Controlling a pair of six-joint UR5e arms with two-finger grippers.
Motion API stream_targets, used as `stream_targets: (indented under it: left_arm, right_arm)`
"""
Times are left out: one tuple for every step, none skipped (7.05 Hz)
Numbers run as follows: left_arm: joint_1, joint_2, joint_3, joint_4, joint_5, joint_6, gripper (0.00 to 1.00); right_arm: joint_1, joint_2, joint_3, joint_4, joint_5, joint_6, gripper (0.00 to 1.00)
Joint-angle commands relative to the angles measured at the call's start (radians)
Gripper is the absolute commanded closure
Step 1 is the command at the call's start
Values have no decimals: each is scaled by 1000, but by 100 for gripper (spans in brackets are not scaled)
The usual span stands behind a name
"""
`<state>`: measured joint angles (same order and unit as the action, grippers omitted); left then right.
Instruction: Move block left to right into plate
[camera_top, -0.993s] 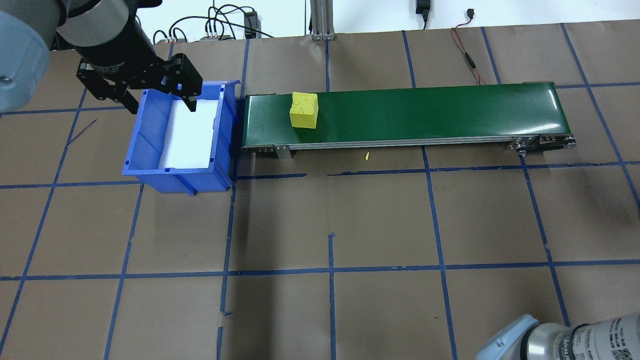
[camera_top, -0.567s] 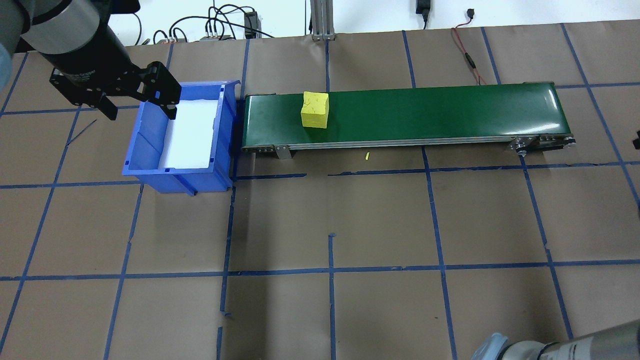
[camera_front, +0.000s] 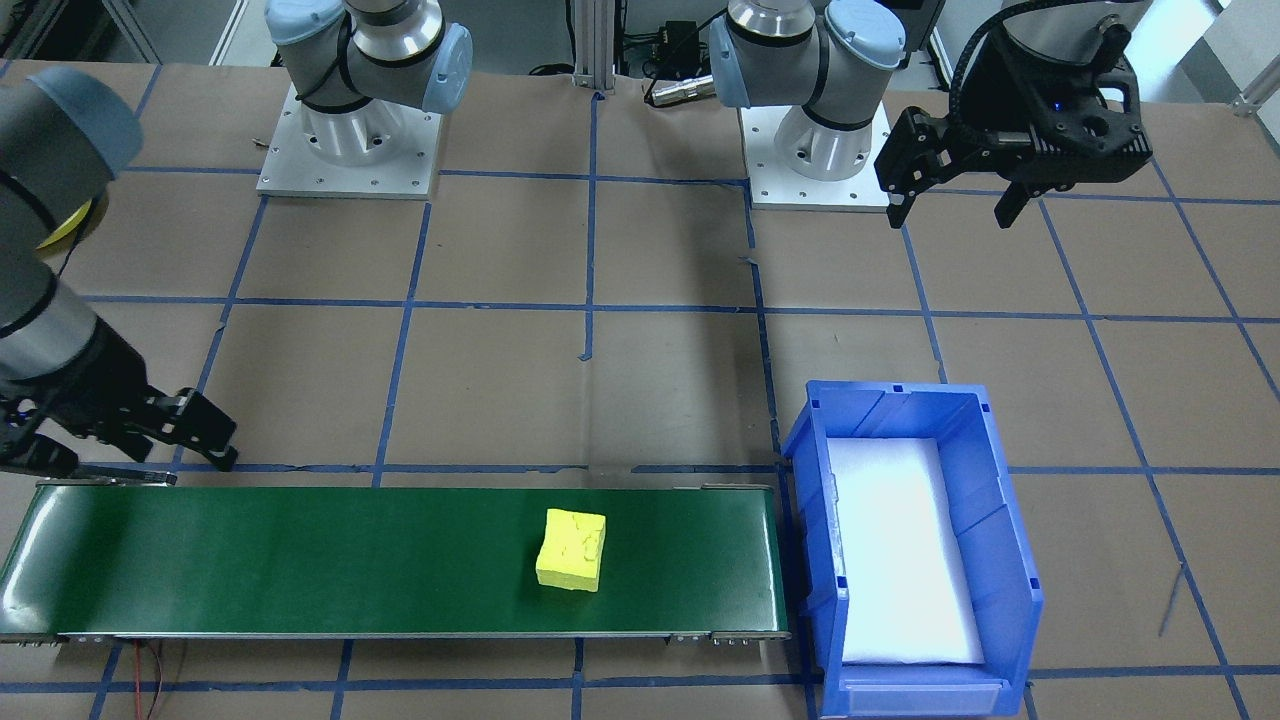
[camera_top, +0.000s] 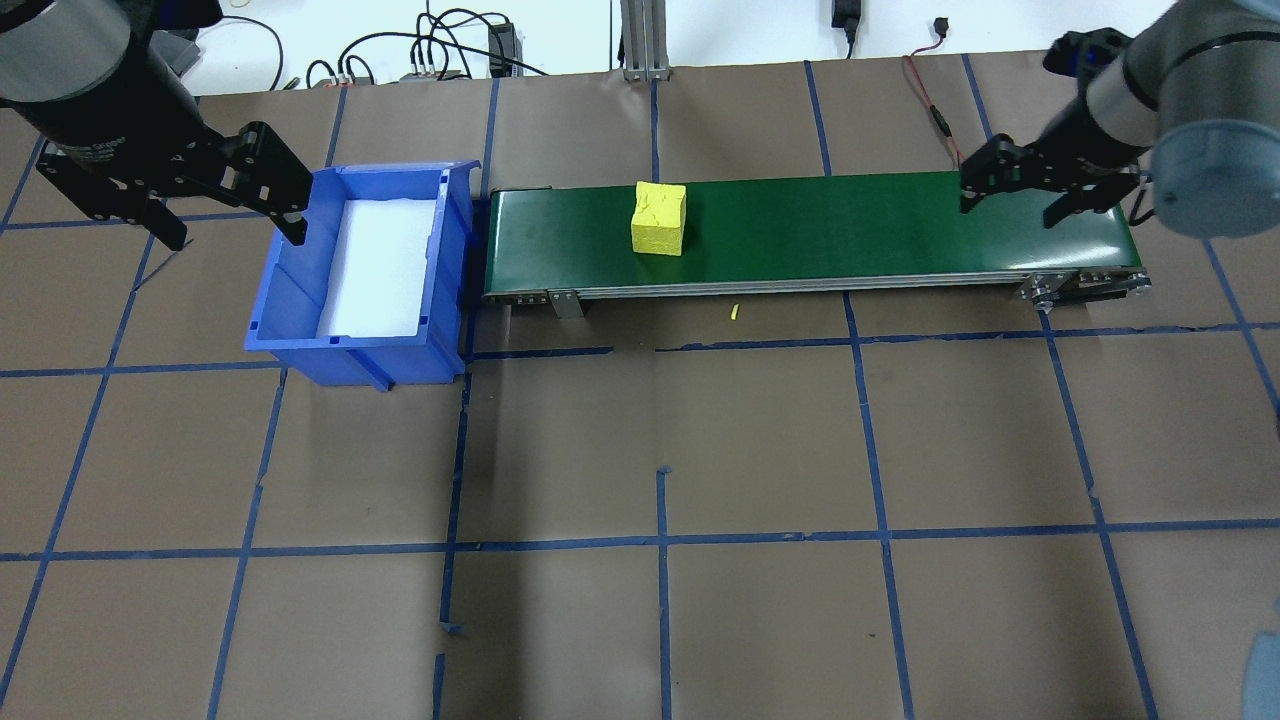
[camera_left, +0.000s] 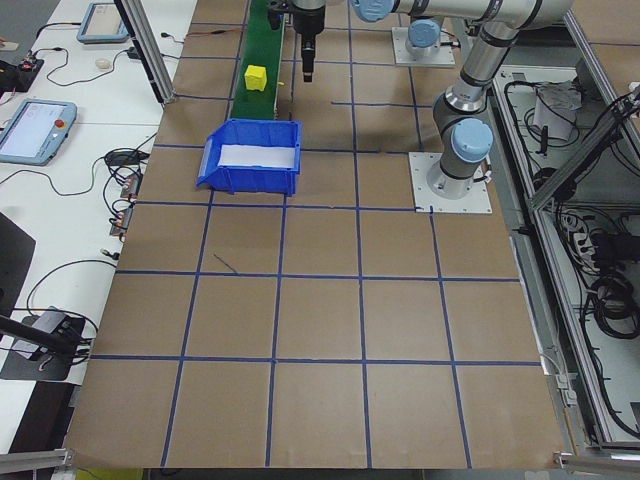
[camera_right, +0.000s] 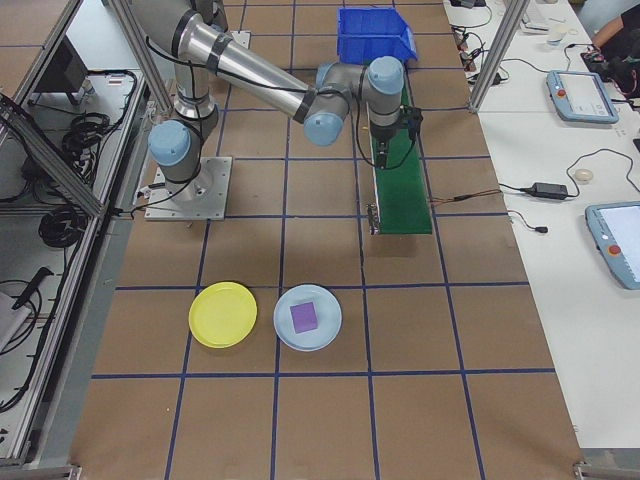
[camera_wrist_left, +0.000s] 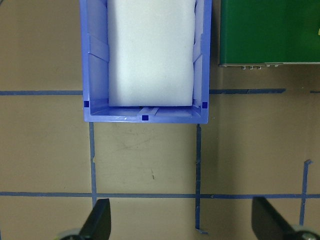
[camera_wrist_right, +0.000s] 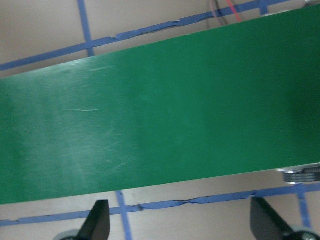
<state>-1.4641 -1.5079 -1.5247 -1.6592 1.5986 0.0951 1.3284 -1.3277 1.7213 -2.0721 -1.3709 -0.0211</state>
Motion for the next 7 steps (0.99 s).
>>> stream_targets:
  left_arm:
    - [2,3,0,-1,1,2,0]
    - [1,5,-5,-1,0,0,0]
    - [1,5,-6,-1,0,0,0]
    - [1,5,-2,1,6,2,0]
    - [1,5,-5,3,6,2,0]
    - [1,5,-5,3,6,2,0]
    - [1,5,-8,4,6,5,0]
  right_arm:
    - [138,25,-38,-2,125,310,0]
    - [184,48,-48,-5,169,363,0]
    - [228,95,-89,-20,185,413,0]
    - [247,155,-126,-26,188,461,0]
    - [261,185,-128,-69,194,473,0]
    - [270,197,-128,-78,217,489,0]
    - [272,214,-128,-106,217,489,0]
